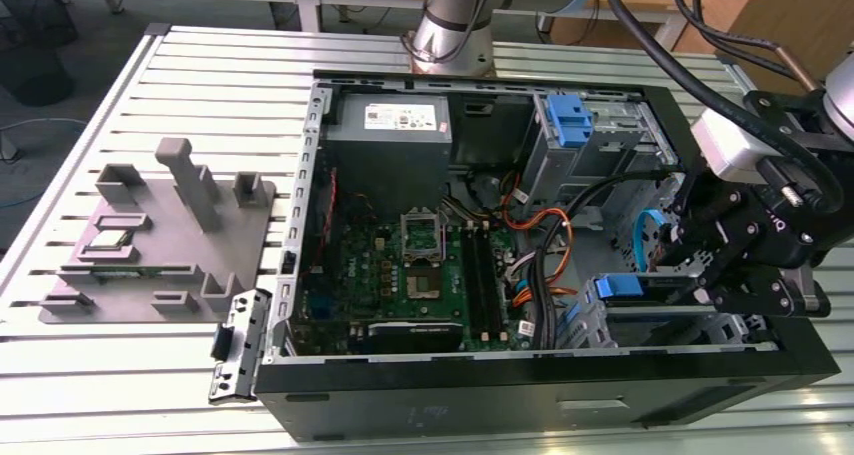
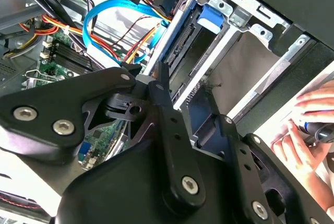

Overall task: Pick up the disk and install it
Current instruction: 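Insert the disk into the insertion slot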

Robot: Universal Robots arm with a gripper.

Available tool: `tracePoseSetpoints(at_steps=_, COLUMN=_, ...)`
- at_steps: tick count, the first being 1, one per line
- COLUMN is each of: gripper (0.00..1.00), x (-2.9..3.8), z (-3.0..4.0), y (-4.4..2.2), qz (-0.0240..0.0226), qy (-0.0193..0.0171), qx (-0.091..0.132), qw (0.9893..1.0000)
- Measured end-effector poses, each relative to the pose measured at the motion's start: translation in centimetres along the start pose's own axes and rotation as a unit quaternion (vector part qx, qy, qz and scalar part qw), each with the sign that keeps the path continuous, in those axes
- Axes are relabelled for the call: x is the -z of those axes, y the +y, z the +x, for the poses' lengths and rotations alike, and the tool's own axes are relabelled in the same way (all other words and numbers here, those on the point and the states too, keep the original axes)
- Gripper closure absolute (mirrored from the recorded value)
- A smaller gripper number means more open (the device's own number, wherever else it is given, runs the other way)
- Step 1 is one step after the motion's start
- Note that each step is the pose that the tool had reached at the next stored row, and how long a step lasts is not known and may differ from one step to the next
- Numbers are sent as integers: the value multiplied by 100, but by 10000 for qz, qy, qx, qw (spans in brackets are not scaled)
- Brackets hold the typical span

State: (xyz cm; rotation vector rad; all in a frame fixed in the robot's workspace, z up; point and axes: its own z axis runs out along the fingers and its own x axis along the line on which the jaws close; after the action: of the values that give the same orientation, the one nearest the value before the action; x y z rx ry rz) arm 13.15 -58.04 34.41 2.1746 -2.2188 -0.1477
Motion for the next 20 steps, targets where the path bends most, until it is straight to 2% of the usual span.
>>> tracePoseSetpoints(at_steps=7, gripper=59, x=0, z=0, y=0, qz=0, qy=0, qx=0, qw=10000)
tracePoseSetpoints(at_steps=10, gripper=77, x=0, z=0, y=0, qz=0, qy=1, qx=0, qw=10000)
tracePoseSetpoints(at_steps=12, gripper=77, x=0, z=0, y=0, qz=0, qy=1, qx=0, qw=10000)
tracePoseSetpoints(at_steps=14, gripper=89, x=0, z=0, y=0, qz=0, qy=2, qx=0, qw=10000)
tracePoseSetpoints(at_steps=20, gripper=90, x=0, z=0, y=0, qz=0, qy=3, qx=0, qw=10000)
